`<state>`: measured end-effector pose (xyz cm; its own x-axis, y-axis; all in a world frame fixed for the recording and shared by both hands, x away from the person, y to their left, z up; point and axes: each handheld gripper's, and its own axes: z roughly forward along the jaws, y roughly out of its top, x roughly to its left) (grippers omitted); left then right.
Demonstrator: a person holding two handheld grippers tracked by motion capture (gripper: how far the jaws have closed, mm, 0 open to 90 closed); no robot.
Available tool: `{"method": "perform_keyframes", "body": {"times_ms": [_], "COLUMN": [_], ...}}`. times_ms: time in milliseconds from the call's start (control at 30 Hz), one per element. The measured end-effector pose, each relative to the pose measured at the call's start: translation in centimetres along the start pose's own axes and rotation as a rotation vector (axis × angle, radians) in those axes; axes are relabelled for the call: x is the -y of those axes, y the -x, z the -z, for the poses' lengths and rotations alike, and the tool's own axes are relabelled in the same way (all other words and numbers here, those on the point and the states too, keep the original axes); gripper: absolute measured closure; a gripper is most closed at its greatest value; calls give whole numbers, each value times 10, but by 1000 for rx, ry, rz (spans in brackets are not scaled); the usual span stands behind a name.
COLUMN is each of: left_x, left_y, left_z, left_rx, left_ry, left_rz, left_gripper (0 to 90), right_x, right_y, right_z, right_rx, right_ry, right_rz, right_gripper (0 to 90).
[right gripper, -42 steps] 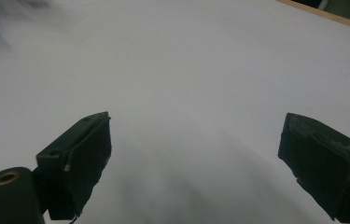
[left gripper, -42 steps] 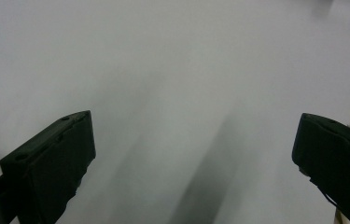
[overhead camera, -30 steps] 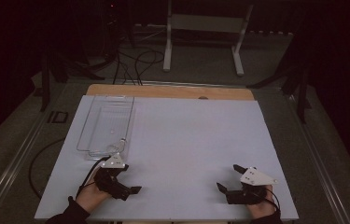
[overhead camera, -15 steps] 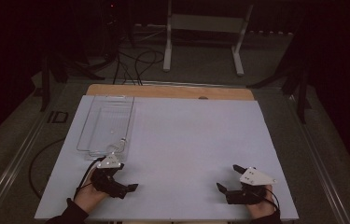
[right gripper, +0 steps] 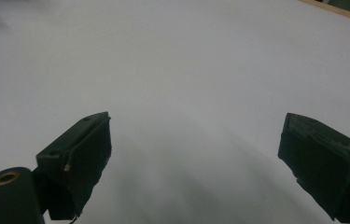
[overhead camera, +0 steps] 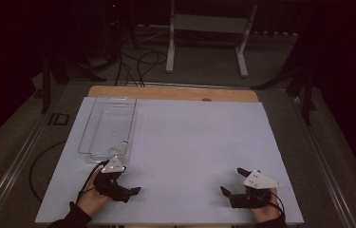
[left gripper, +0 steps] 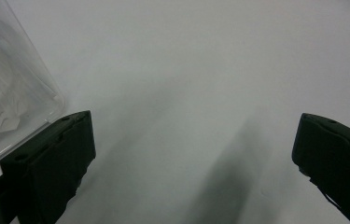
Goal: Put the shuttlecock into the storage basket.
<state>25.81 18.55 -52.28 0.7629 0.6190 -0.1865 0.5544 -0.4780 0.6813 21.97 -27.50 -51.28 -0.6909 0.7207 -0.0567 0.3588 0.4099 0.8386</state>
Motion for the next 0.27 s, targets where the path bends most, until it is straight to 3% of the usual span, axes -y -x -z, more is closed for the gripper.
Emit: {"method": "perform_keyframes", "body": {"times_ms": [267], "left_x": [0], "left_y": [1], "left_z": [-1], "left_rx": [8], "left_ry": [-14], "left_rz": [-1], "left_gripper": [1], "right_x": [0], "right_y": [1], "right_z": [0], "right_rx": [2], "right_ry": [-3], "right_rz": [-4], "right_gripper": [95]}}
